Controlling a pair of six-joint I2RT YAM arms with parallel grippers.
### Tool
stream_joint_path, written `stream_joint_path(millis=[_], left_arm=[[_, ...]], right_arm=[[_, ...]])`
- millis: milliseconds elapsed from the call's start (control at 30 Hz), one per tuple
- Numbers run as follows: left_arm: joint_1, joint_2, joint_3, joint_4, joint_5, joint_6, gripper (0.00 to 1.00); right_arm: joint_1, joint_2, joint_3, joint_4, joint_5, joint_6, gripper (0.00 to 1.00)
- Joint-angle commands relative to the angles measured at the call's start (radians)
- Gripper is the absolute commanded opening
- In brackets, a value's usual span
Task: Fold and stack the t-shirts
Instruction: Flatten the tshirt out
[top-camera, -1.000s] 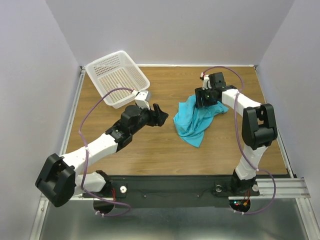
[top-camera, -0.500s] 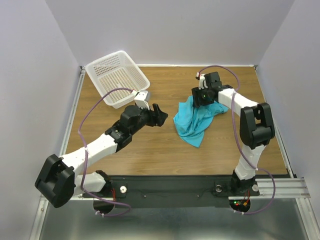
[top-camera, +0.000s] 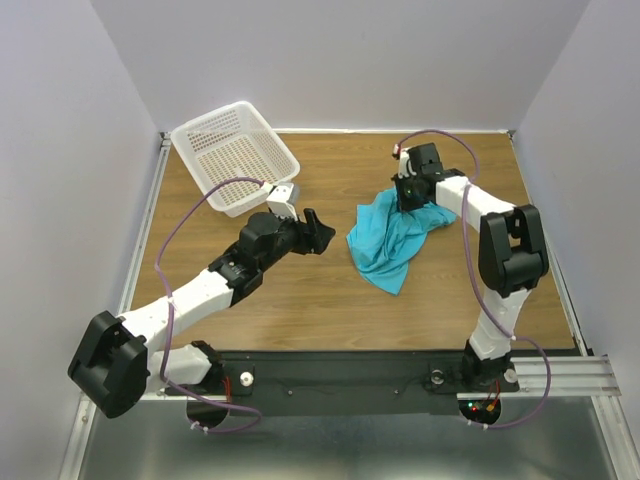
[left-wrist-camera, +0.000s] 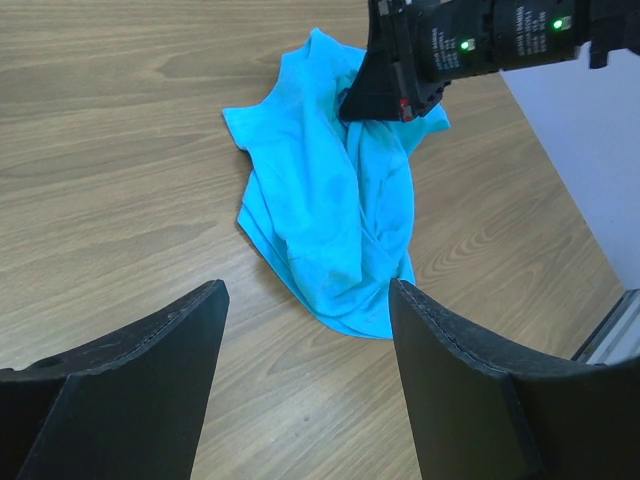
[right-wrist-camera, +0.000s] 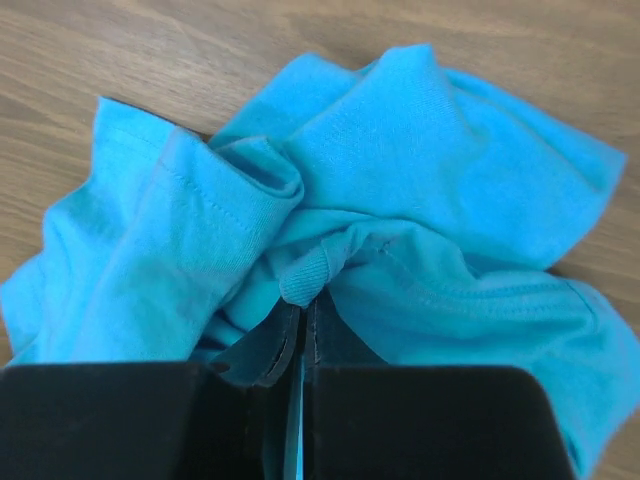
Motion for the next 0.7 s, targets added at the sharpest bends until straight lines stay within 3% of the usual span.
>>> stream_joint_path(millis=[0, 300, 667], left_arm=[[0.000, -0.026, -0.016, 0.052, 0.017, -0.004, 0.77], [0.000, 0.061, 0.017, 0.104, 0.082, 0.019, 0.77], [0.000, 0.317, 0.178, 0.154, 0.166, 0.077, 0.76]], right_arm=[[0.011, -0.183, -0.003, 0.028, 0.032, -0.054, 0.00], [-0.033, -0.517, -0.183, 0.024, -0.029, -0.273, 0.01], [-0.207, -0.731, -0.499, 0.013, 0.067, -0.316, 0.01]])
